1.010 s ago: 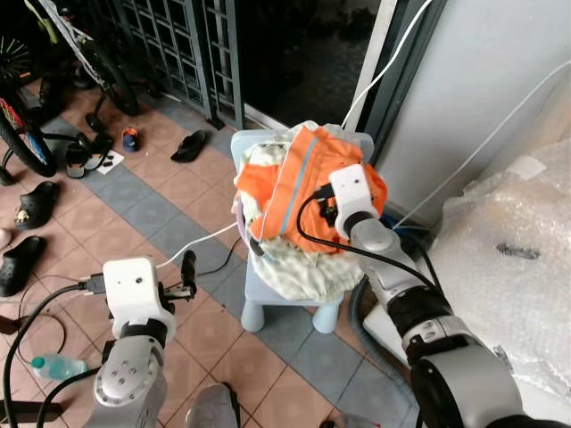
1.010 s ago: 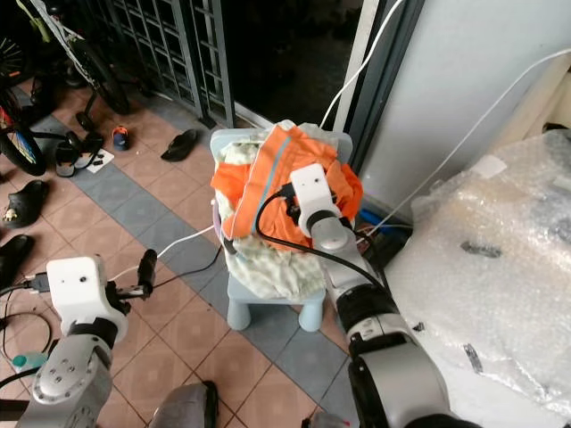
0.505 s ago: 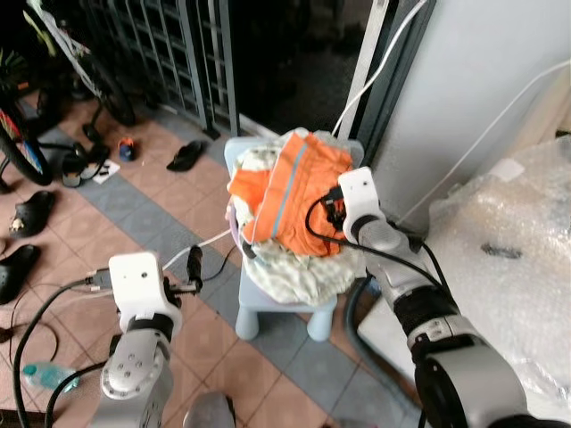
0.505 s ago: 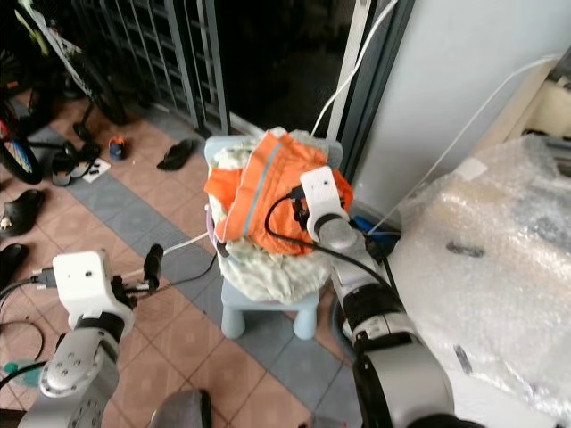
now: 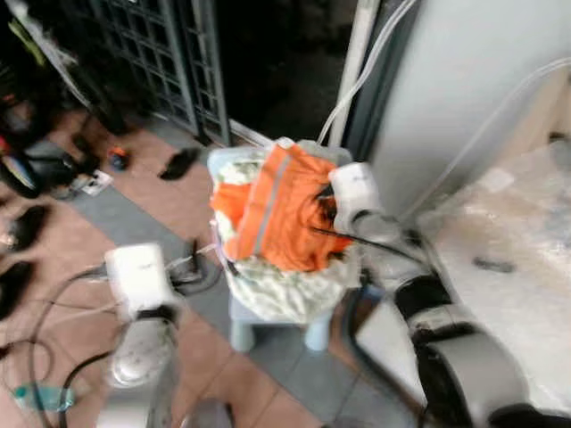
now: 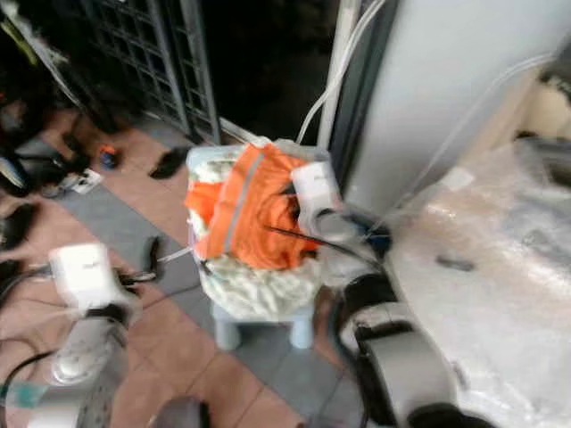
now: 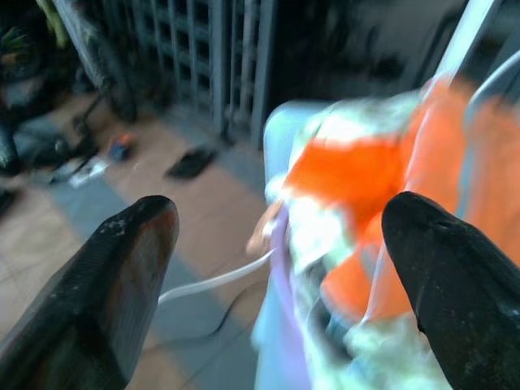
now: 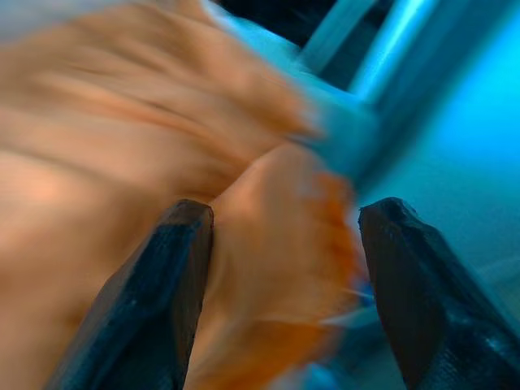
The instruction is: Clothes washing
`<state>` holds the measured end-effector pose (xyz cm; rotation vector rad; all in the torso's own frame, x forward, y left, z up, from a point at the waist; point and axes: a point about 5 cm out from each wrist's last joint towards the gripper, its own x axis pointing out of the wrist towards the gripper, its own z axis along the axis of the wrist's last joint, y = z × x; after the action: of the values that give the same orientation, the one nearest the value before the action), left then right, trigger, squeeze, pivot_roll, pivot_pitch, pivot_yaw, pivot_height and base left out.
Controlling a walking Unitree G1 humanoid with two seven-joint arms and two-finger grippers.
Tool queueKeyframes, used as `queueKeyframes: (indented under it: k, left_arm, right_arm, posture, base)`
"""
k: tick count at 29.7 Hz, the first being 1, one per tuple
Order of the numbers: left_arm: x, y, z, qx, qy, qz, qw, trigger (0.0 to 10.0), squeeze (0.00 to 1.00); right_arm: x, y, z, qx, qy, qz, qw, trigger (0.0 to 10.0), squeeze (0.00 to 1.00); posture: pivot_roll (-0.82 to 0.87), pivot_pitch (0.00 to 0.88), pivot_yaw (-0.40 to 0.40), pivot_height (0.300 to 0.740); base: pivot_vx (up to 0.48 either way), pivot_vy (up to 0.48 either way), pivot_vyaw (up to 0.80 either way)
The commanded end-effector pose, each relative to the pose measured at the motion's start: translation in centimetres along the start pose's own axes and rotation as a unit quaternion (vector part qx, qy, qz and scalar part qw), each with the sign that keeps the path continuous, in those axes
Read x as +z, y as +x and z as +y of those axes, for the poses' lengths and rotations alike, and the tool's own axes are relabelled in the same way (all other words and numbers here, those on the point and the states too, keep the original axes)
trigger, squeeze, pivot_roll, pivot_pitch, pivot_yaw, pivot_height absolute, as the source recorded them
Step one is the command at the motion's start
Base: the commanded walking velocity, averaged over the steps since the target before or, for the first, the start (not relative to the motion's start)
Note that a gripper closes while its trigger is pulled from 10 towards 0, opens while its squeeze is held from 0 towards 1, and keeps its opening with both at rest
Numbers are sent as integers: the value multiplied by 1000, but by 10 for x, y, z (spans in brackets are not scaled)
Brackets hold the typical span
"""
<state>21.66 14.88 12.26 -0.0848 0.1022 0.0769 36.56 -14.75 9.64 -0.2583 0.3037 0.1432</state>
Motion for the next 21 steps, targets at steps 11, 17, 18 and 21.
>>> queueKeyframes:
  k: [11,17,18,21]
  left_arm:
    - [-12,-2,14,31,14,24,999,10000,0]
    - [-13,0,15,29,19,29,999,10000,0]
    - [-13,0,15,28,20,29,999,10000,0]
    - [-12,1,15,28,23,29,999,10000,0]
  right_arm:
    - [-6,-14,26,119,29,2,992,10000,0]
    - [-9,-15,33,137,7,2,991,10000,0]
    - [-9,-14,34,131,14,6,991,10000,0]
    - [-9,-11,39,125,26,11,992,10000,0]
  posture:
    - [116,34,-37,740]
    - [120,25,-27,740]
    - [121,25,-26,740]
    - [125,21,-20,740]
  base:
    - [0,0,0]
    - [0,0,514]
    - [0,0,775]
    - [0,0,602]
